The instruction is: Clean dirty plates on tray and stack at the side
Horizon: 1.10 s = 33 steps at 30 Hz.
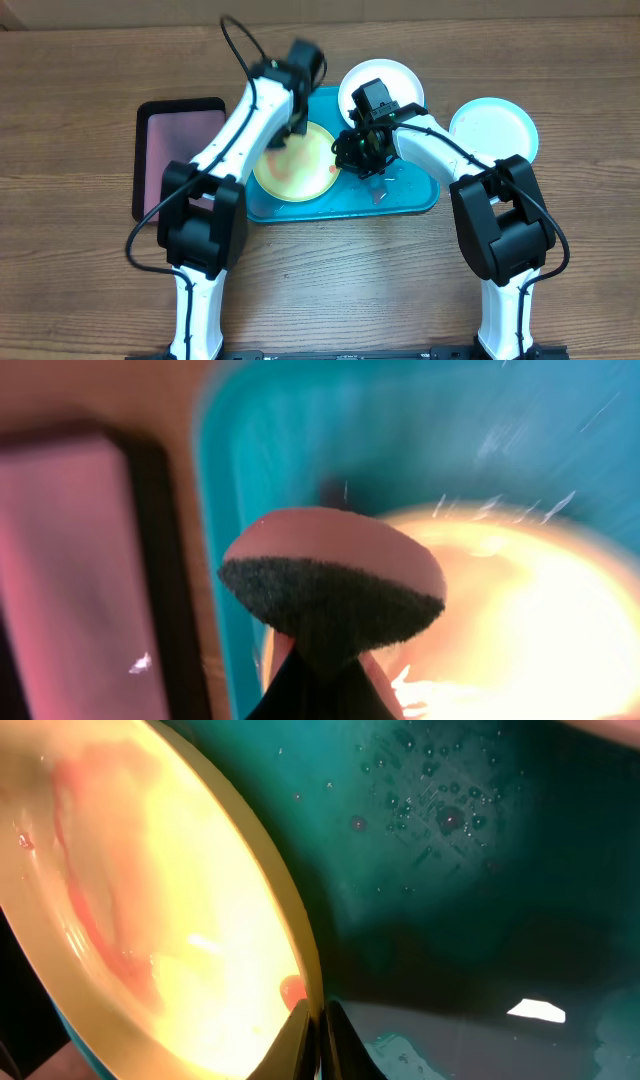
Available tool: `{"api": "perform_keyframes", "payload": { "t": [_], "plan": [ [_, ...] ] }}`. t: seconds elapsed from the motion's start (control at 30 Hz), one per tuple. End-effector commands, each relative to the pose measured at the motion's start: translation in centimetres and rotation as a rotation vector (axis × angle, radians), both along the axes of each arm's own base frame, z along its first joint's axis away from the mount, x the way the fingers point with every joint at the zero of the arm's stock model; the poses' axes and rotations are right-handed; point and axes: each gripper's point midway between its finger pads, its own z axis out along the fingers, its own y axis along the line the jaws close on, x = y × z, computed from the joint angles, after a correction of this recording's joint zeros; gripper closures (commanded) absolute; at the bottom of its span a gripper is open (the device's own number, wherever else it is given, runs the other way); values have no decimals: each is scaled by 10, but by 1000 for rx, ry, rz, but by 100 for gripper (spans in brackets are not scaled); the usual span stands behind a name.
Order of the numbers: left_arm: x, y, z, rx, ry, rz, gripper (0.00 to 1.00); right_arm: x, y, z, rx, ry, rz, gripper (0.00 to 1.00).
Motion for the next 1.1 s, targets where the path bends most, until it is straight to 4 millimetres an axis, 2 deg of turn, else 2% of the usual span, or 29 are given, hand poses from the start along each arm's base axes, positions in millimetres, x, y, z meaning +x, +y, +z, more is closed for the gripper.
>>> {"api": "perform_keyframes", "payload": {
  "t": [0.0, 0.1, 0.27, 0.33, 0.4, 0.5, 0.6, 0.73, 0.83, 1.07],
  "plan": [
    [20, -7, 61, -162, -91, 22, 96, 4, -10, -8, -92, -47, 18, 96],
    [24, -2, 75, -214, -100, 31, 96, 6, -7, -8, -105, -69, 14, 85],
    [23, 4, 69, -277, -63, 36, 96, 6, 0, -13, -134, -76, -24, 78],
    [21, 3, 65, -299, -44, 34, 96, 4, 2, -15, -138, -71, -17, 82],
    [19, 3, 61, -306, -31, 36, 96, 1, 0, -16, -143, -59, -17, 96],
    [16, 4, 56, -301, -15, 38, 96, -5, -4, -17, -159, -31, -16, 96],
    [15, 5, 51, -297, -6, 40, 96, -6, -8, -7, -177, -17, -18, 96],
    [16, 4, 45, -298, -7, 40, 96, 6, -24, 32, -259, -106, -50, 96],
    [15, 4, 39, -296, 2, 42, 96, 11, -39, 73, -349, -231, -61, 96],
    [10, 6, 29, -290, 26, 50, 96, 9, -83, 151, -696, -518, -153, 96]
  ]
}}
